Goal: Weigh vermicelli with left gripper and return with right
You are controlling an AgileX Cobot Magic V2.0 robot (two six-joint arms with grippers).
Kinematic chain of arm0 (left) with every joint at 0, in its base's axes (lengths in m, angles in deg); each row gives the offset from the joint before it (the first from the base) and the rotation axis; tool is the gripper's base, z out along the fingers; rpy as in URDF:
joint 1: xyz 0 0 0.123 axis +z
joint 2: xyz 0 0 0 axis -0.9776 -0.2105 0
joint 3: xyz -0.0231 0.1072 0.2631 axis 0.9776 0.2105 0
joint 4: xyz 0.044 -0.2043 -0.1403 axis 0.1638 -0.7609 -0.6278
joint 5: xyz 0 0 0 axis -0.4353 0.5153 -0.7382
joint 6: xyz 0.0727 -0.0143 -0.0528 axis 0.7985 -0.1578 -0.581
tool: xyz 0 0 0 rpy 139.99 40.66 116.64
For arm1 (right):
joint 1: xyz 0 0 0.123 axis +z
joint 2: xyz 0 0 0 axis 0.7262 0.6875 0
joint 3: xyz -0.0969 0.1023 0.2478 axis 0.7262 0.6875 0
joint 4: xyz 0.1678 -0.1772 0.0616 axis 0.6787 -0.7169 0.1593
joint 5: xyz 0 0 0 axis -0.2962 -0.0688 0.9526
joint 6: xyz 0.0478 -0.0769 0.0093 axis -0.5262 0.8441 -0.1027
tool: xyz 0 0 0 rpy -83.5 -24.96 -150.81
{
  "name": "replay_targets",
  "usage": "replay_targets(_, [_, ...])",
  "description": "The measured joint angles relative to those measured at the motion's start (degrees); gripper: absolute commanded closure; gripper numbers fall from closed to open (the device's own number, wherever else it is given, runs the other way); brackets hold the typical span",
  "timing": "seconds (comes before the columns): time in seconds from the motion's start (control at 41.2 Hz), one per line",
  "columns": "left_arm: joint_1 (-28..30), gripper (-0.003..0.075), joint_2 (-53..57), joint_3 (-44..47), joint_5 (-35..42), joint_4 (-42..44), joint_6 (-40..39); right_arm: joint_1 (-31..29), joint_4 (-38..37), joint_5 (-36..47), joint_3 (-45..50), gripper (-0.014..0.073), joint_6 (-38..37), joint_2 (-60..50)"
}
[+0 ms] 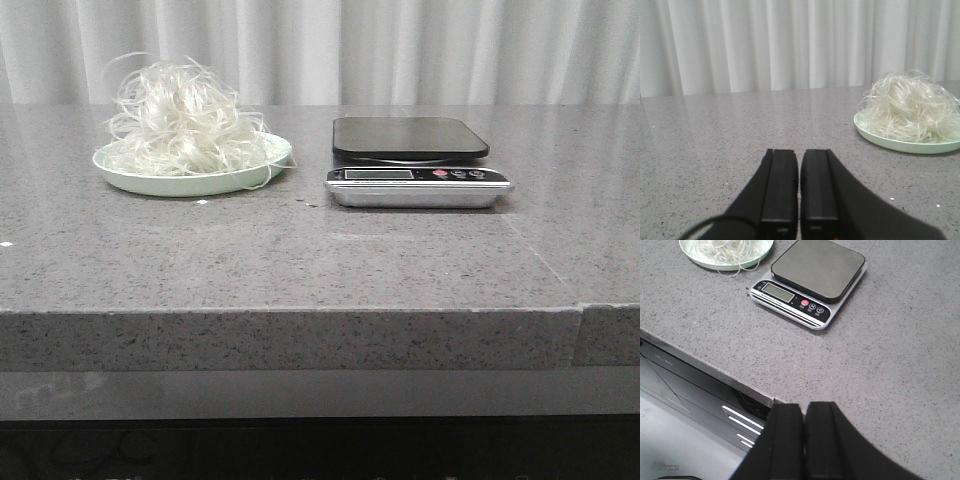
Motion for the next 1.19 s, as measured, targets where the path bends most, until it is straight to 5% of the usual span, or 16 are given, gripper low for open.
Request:
replay_targets(0.873, [0.0, 0.0577, 0.0, 0.0, 0.0, 0.0, 0.0, -0.4, 0.0, 0.6, 1.6, 0.0434, 0.0, -1.0])
replay_targets(1.189, [0.0, 0.0577, 0.0, 0.0, 0.0, 0.0, 0.0, -13.1, -0.3, 25.5, 24.7, 0.0434, 0.0, -14.9])
